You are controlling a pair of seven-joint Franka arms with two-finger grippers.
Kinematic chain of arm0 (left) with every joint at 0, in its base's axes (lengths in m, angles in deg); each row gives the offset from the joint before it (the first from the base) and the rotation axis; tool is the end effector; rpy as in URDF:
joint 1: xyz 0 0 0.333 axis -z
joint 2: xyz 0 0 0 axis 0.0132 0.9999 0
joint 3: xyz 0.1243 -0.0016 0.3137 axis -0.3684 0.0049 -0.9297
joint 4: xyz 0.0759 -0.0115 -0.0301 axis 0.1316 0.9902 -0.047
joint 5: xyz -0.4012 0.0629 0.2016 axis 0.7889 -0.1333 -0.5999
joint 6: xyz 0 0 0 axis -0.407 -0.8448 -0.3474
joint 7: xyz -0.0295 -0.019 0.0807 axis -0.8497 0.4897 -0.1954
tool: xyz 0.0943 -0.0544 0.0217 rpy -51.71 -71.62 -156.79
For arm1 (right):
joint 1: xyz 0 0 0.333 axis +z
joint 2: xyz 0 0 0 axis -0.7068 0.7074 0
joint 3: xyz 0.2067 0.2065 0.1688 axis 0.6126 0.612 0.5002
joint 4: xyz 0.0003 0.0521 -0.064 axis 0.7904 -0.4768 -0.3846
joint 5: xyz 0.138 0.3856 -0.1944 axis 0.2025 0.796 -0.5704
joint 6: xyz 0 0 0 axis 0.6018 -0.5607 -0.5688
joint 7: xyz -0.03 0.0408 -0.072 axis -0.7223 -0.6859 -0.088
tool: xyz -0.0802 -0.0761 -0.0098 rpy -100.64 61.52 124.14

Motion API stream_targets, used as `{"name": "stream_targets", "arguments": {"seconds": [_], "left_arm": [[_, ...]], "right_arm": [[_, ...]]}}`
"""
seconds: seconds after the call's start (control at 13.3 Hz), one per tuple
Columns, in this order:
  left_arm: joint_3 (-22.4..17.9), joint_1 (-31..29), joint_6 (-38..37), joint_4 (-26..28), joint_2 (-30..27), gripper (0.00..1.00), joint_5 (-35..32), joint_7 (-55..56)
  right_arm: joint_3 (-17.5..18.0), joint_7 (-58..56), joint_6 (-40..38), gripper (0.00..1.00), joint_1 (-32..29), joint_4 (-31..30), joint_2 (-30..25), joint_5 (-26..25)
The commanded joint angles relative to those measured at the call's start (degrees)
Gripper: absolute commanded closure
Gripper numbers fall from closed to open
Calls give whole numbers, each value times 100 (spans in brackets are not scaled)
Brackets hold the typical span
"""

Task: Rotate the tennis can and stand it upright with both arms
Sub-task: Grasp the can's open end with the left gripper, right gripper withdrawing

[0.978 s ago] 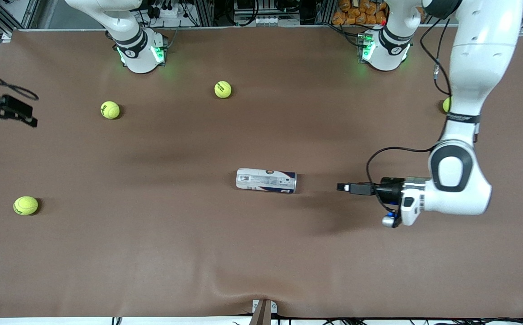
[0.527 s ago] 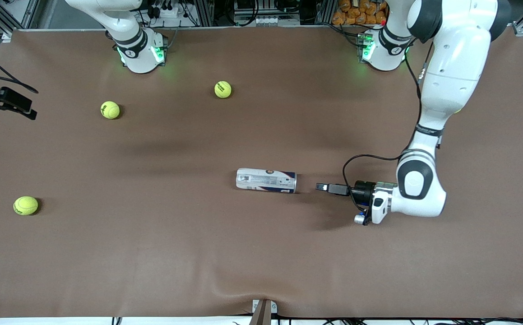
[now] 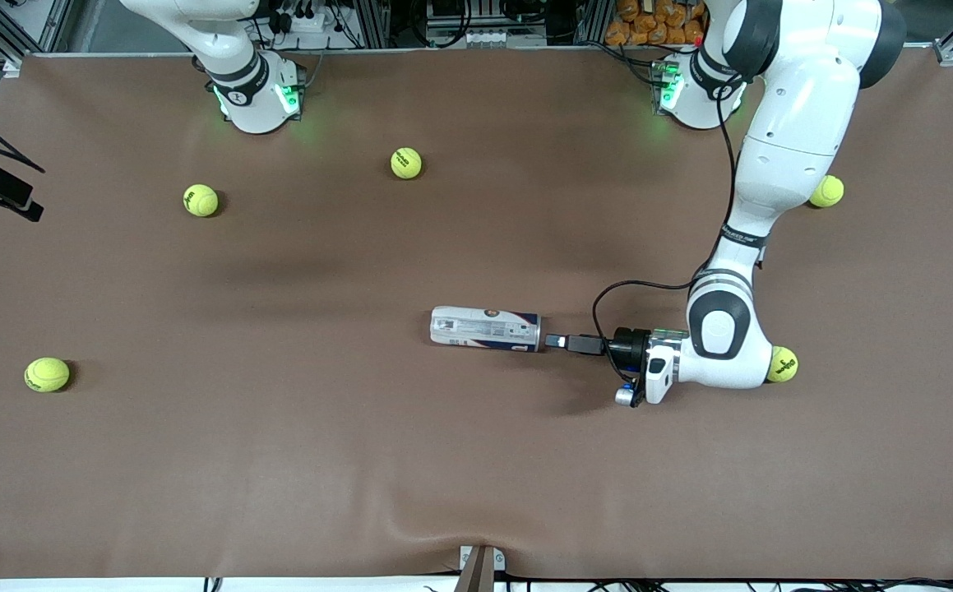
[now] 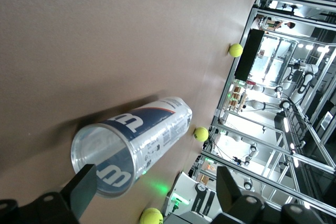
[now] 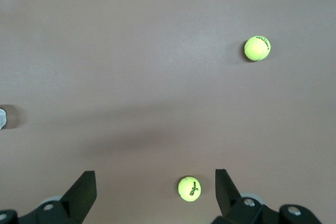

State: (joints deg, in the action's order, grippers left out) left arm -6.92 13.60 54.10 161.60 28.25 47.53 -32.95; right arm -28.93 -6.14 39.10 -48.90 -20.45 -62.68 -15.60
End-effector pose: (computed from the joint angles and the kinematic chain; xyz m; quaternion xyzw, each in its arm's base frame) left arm 0.6960 -0.2658 0.1216 0.8199 0.0347 -0.1530 0.5505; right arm 0.5955 -0.0678 0.6559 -0.9981 0.0618 -0.0038 0.0035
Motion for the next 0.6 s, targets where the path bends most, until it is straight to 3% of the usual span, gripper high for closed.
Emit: {"name": "stream_targets", "arguments": {"seconds": [0.0, 0.53], "left_arm": [[-15, 58, 132, -31, 75, 0, 255, -33], [-15, 418, 395, 22, 189, 0, 852, -112]], "right_arm": [[80, 97, -101, 0, -73, 214, 85, 4], [106, 88, -101, 0, -38, 214, 173, 66]]}}
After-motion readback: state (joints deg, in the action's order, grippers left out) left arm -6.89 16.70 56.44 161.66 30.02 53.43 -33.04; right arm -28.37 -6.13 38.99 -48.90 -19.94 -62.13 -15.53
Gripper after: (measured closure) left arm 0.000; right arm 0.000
